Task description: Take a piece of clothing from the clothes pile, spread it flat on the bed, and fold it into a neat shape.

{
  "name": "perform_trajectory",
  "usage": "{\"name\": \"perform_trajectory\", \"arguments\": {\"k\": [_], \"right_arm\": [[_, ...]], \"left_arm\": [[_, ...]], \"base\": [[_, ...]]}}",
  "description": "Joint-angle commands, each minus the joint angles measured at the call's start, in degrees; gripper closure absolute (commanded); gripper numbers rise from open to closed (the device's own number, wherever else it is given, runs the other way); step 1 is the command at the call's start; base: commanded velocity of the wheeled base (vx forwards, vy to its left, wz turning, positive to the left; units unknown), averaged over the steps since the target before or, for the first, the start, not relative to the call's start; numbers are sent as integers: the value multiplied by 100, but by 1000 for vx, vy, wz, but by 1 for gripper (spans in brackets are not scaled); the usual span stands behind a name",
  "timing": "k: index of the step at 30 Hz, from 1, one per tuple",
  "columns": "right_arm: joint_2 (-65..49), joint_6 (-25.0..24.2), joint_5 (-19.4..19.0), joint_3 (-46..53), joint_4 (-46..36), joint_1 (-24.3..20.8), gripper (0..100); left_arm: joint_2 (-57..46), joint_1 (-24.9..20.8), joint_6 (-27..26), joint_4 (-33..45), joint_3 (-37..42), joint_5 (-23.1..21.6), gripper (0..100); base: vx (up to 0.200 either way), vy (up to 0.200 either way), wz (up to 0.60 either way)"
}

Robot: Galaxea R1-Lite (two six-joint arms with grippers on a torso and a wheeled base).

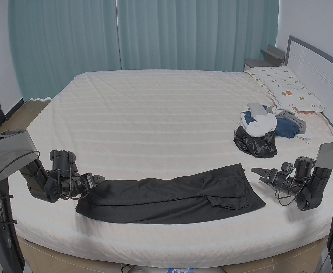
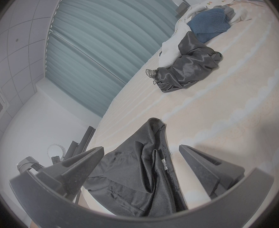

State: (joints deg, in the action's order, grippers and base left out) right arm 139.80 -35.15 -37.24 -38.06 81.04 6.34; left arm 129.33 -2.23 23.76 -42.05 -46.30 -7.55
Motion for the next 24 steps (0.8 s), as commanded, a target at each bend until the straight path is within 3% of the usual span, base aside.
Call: {"name": "perform_trajectory", "arguments": {"k": [1, 10, 17, 24], "right_arm": [[12, -1, -2, 0, -1, -10, 0], [12, -1, -2, 0, -1, -10, 0], [12, -1, -2, 0, -1, -10, 0], [12, -1, -2, 0, -1, -10, 0]], "left_arm": [[286, 100, -20, -14, -11, -28, 0], [321, 179, -38, -32, 16, -124, 0], [312, 355, -82, 3, 60, -608, 0], [338, 443, -267, 12, 60, -660, 0]], "base": [[0, 0, 0], [0, 0, 0], [0, 0, 0], [0, 0, 0]]}}
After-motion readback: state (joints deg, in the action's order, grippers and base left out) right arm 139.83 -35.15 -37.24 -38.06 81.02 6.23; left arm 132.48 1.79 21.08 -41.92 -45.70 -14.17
